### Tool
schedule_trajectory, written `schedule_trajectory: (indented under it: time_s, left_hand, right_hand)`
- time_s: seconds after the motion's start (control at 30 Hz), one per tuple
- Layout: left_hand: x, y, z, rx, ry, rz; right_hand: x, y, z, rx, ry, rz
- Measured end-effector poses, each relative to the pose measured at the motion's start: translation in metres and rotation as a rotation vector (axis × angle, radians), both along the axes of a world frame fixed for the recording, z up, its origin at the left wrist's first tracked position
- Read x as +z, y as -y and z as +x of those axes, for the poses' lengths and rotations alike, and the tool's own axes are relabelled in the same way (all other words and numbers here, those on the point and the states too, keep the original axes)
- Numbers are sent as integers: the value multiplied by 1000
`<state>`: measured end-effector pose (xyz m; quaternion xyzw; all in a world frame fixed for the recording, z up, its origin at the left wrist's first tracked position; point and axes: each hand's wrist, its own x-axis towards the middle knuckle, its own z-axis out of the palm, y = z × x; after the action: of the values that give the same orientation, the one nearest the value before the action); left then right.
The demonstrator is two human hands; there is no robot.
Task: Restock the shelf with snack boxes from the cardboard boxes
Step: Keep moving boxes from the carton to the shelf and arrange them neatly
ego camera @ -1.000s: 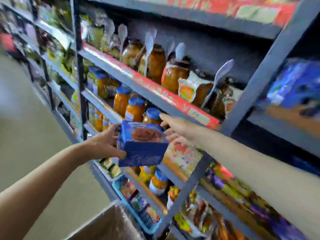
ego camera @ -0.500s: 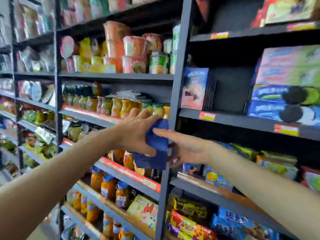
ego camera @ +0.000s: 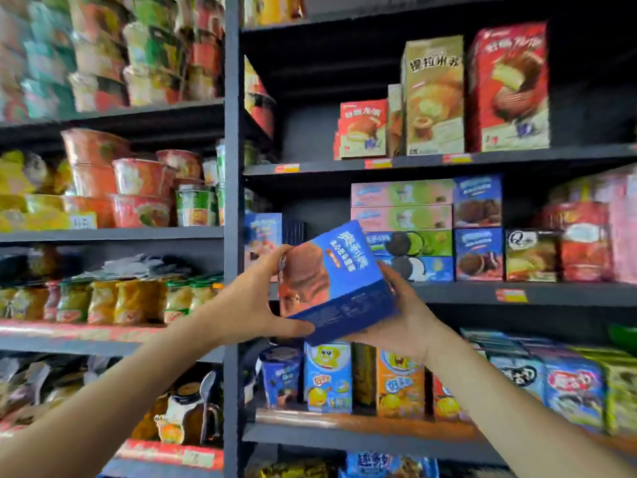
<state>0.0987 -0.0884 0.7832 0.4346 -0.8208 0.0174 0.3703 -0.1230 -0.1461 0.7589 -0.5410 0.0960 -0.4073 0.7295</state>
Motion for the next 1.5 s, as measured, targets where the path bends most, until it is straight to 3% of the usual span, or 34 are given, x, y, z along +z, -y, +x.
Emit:
schedule_trajectory:
  time_s: [0.17, 0.27, 0.37, 0.5, 0.63, 0.73, 1.0, 1.2, 1.5]
  left_hand:
    - [21, 18, -29, 177, 230, -292]
    - [23, 28, -64, 270, 90, -421]
    - [26, 45, -106, 313, -58, -539]
    - [37, 66, -156, 155, -140, -488]
    - [49, 83, -193, -222, -297, -96]
    - [44, 104, -232, -244, -352, -44]
    - [24, 163, -302, -279, -268, -30]
    - [11, 191, -306, -195, -190, -10]
    - [9, 207, -300, -197, -222, 15]
  right_hand:
    - [30, -1, -55, -467, -170, -125]
    - [37, -8, -70, -482, -385, -208]
    - [40, -7, -76, -518, -344, -173]
    - [53, 10, -106, -640, -130, -169]
    - [69, 23, -164, -783, 35, -269]
    - [72, 33, -200, -837, 64, -338]
    - [47, 76, -264, -1000, -194, -458]
    - [34, 107, -276, -1034, -338, -423]
    - [41, 126, -268, -1100, -478, -482]
